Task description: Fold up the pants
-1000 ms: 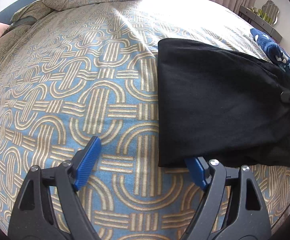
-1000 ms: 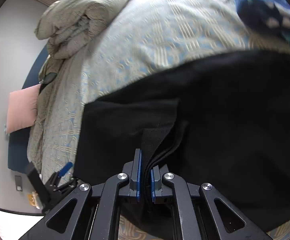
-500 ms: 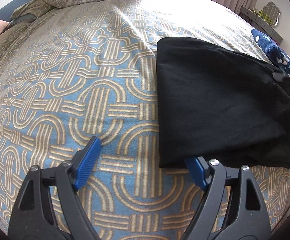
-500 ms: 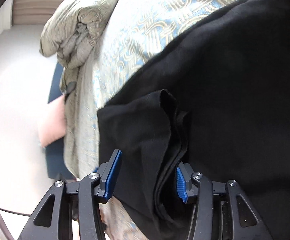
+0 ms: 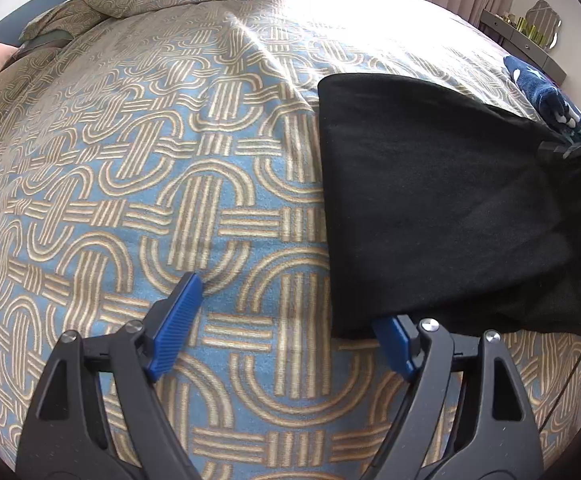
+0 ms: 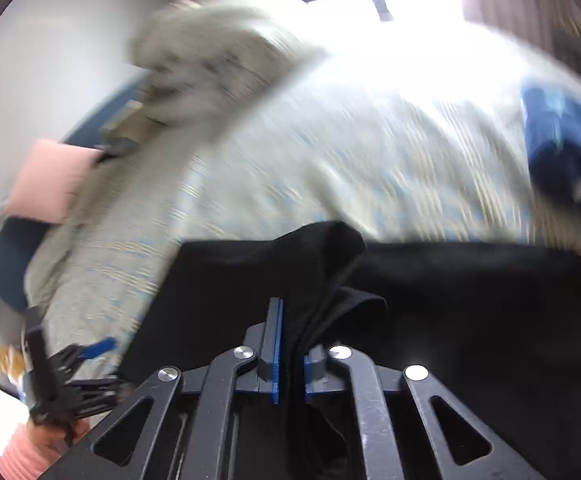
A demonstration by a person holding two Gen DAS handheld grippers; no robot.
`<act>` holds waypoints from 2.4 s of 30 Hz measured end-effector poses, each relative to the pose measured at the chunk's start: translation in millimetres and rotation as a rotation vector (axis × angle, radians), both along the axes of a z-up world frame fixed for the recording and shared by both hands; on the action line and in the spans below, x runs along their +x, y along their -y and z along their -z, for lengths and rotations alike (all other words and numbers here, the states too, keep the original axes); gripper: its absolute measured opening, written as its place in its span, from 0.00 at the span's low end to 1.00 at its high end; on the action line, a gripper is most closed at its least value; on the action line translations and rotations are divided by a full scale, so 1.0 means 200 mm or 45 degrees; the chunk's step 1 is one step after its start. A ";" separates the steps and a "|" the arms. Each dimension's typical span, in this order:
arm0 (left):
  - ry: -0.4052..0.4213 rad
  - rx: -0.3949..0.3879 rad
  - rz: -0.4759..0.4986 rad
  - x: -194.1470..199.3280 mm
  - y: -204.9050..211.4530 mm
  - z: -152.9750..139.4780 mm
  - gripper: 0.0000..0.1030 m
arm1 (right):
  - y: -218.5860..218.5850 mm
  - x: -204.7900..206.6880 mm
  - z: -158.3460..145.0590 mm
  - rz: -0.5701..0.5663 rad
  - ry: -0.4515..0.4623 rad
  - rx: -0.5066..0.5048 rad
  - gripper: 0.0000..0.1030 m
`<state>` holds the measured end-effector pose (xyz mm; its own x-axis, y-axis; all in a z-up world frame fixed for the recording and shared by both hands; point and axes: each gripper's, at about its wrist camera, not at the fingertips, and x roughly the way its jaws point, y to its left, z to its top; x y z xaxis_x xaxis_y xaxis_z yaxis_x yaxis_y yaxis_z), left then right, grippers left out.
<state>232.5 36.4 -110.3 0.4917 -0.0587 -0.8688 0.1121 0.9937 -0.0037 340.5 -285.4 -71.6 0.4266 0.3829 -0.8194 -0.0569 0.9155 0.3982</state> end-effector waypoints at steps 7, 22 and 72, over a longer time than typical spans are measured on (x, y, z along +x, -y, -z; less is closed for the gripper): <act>-0.004 -0.004 0.004 0.01 0.00 0.01 0.80 | 0.23 -0.10 0.04 0.132 -0.076 0.201 0.48; 0.000 0.019 0.009 0.02 0.01 0.01 0.81 | 0.15 0.11 -0.07 0.107 0.078 0.250 0.12; 0.142 0.195 0.174 -0.19 0.21 -0.21 0.82 | 0.60 -0.67 0.02 0.351 -0.333 0.016 0.36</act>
<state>195.4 -6.0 -67.4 0.5815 -0.0031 -0.8136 0.2371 0.9572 0.1658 205.6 -405.5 -76.0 0.2919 0.2939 -0.9102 0.2965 0.8770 0.3782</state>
